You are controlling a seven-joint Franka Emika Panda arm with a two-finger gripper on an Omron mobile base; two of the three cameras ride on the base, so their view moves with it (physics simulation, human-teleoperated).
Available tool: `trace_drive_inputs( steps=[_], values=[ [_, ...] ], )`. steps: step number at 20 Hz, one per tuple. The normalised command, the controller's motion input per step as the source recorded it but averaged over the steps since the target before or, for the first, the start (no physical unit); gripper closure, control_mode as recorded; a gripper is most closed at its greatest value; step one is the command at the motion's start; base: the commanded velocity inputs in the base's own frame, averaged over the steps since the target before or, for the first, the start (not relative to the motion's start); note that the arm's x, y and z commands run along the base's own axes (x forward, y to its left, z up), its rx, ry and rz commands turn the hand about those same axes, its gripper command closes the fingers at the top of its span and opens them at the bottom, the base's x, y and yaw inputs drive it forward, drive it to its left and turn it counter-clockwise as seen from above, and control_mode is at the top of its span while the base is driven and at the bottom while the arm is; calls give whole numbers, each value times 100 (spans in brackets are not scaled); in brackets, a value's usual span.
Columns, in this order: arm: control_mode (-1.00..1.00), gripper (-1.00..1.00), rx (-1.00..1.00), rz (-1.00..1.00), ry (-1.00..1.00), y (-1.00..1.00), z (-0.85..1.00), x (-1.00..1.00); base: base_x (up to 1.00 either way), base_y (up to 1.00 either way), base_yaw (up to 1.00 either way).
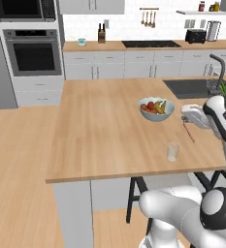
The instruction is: Take a straw from the drawer in front and place it inside the glass cup on the dining counter.
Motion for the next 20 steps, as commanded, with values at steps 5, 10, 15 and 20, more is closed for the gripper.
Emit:
trace_drive_inputs(
  steps=[5, 10, 15, 20],
  values=[
    [-100, 100, 17, 16, -3, 40, 0, 0, 0, 0, 0],
    [-100, 100, 16, 11, 0, 8, -1, 0, 0, 0, 0],
    [-100, 100, 9, 6, 2, -1, -14, 12, 0, 0, 0],
    [-100, 100, 5, 4, 0, -6, -16, 24, 0, 0, 0]
  ],
)
